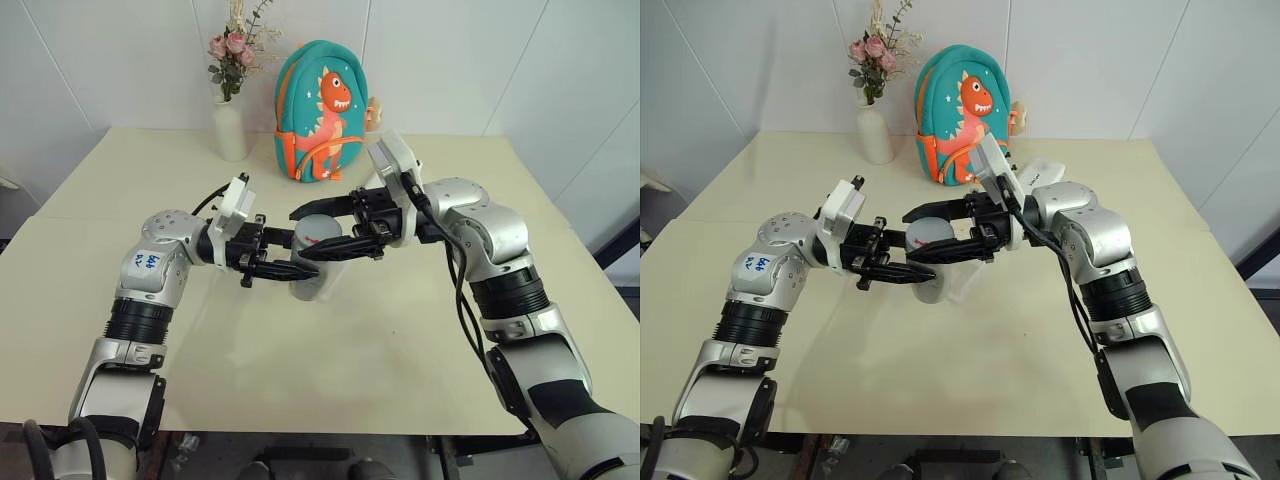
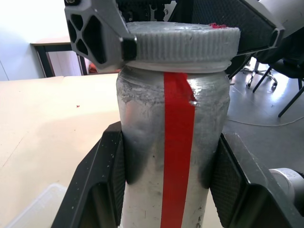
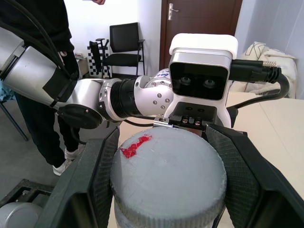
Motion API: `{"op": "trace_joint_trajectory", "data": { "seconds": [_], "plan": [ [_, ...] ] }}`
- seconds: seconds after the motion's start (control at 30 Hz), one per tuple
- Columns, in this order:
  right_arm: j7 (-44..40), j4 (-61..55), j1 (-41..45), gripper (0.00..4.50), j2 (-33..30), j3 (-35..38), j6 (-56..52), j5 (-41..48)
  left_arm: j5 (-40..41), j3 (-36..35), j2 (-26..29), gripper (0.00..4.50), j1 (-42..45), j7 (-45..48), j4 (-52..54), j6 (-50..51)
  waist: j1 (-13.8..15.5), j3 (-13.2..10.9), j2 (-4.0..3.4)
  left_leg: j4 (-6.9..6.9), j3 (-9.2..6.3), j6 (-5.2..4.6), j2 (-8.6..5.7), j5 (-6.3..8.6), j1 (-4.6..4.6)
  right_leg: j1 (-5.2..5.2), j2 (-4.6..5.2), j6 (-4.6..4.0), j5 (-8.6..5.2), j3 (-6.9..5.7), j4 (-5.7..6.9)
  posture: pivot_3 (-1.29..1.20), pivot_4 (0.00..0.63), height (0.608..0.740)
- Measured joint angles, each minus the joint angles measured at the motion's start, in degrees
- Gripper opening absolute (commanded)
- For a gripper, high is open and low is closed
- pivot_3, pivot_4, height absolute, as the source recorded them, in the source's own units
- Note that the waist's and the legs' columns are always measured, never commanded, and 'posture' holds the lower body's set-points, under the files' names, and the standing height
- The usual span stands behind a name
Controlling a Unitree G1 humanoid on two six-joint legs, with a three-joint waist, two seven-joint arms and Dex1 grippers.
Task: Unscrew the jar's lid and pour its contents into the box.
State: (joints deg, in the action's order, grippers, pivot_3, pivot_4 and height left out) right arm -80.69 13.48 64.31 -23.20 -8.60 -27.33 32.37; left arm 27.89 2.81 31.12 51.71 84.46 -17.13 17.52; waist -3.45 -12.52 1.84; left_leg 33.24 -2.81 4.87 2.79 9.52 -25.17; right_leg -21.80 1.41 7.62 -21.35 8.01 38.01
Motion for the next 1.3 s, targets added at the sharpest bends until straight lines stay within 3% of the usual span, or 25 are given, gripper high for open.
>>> {"op": "trace_joint_trajectory", "data": {
  "seconds": [0.23, 0.33, 0.73, 0.97, 1.1, 1.3],
  "plan": [
    [-1.2, 1.5, 0.9, 2.57, 0.0, 0.2, 6.9, -1.9, 0.1, -1.6, -1.0, 2.0, -0.4, -1.2, 0.3, 0.8, 0.0, 0.0, -0.01, 0.02, 0.0, 0.0, 0.0, 0.0, 0.0, 0.0, 0.01, 0.0, 0.0, 0.0, 0.02, 0.0, 0.15, 0.74],
    [1.8, 1.7, 2.4, 2.57, -1.0, 5.1, 10.0, -2.2, 0.4, 0.7, -2.6, 2.0, -5.8, 0.1, 0.9, 3.9, 0.1, 0.0, -0.04, 0.01, -0.03, 0.0, 0.0, 0.0, 0.01, 0.06, 0.02, 0.0, 0.0, -0.04, -0.01, 0.0, 0.15, 0.74],
    [4.5, 1.1, 1.8, 2.57, -0.6, 6.2, 9.5, -2.1, 1.1, 0.3, -3.6, 2.0, -5.1, -1.1, 2.9, 4.8, 0.1, 0.0, -0.04, 0.1, -0.09, 0.03, 0.0, -0.02, 0.04, 0.1, 0.01, 0.0, 0.0, -0.07, 0.06, 0.0, 0.15, 0.74],
    [9.2, 0.0, 1.6, 2.57, -4.3, 7.1, 6.8, -3.0, 1.1, -1.2, -3.0, 2.0, -2.6, -2.6, 3.0, 3.5, 0.1, 0.0, -0.04, 0.05, -0.08, 0.02, 0.0, -0.02, 0.05, 0.11, 0.02, 0.0, 0.0, -0.07, 0.02, 0.0, 0.15, 0.74],
    [15.7, -0.6, -3.6, 2.57, -10.3, 9.5, 4.3, -6.5, 1.1, -4.5, 0.8, 2.0, -2.6, -4.1, 4.1, 3.6, 0.2, 0.0, -0.04, 0.02, -0.09, 0.02, -0.01, -0.01, 0.03, 0.11, 0.03, 0.0, 0.0, -0.07, -0.05, 0.0, 0.15, 0.74],
    [23.2, -4.9, -12.0, 2.57, -12.3, 10.7, 0.5, -8.9, 1.5, -5.6, 2.5, 2.0, -4.1, -6.1, 6.9, 4.6, 0.0, 0.0, -0.05, -0.01, -0.06, 0.02, 0.0, -0.01, 0.04, 0.1, 0.02, 0.0, 0.0, -0.04, -0.05, 0.0, 0.15, 0.74]
  ]
}}
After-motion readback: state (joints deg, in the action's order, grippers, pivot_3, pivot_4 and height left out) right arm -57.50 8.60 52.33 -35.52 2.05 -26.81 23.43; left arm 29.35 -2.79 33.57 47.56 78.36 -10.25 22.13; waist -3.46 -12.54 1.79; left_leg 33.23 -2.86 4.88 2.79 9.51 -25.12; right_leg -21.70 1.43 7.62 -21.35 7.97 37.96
